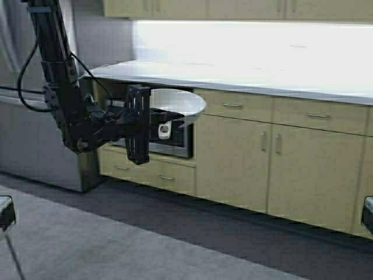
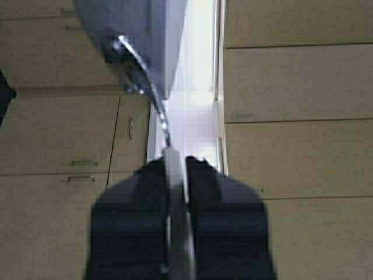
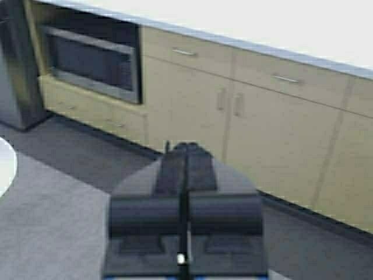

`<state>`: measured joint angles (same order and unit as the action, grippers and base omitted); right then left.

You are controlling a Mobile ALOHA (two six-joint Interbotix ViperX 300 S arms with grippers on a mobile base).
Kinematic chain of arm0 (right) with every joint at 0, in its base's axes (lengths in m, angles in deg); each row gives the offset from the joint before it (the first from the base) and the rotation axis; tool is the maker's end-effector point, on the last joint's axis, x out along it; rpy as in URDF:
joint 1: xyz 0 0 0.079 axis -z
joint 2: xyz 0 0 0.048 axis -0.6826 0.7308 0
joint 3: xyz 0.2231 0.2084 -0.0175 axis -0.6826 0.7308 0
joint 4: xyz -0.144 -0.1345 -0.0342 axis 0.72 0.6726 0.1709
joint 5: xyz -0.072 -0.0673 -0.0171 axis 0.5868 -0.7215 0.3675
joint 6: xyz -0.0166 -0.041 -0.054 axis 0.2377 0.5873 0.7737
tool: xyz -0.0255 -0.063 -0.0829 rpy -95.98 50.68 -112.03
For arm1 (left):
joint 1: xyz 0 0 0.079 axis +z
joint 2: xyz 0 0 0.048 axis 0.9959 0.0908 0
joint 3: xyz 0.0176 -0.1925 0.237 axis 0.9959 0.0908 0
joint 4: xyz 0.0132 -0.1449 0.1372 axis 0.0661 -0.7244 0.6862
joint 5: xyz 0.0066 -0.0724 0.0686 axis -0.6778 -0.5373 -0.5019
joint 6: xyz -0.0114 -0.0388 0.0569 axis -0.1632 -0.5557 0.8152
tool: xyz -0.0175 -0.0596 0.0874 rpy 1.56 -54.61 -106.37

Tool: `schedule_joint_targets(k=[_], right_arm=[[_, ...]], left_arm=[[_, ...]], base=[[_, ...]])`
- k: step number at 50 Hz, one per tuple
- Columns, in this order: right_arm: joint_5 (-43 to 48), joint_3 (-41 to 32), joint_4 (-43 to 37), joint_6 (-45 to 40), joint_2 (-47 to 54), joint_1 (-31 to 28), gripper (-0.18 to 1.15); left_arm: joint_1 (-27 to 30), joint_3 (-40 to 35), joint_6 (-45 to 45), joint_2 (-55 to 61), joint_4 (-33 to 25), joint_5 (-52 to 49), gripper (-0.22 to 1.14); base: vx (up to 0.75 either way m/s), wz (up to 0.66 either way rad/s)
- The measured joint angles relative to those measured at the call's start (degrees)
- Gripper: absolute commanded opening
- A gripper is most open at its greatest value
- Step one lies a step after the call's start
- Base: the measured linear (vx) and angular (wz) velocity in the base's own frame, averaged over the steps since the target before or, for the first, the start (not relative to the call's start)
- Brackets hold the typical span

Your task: Wash the pan

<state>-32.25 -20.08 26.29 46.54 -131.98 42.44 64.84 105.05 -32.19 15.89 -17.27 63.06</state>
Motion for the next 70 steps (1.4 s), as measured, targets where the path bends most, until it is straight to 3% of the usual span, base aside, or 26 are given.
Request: schedule_joint_targets(k=[70], right_arm=[[0.3, 0.3, 0.1, -1.5, 0.9, 0.0, 0.07]], left_arm=[[-0.1, 4.3, 0.0, -0.2, -0.6, 3.5, 0.02]], base=[[0.11, 0.49]])
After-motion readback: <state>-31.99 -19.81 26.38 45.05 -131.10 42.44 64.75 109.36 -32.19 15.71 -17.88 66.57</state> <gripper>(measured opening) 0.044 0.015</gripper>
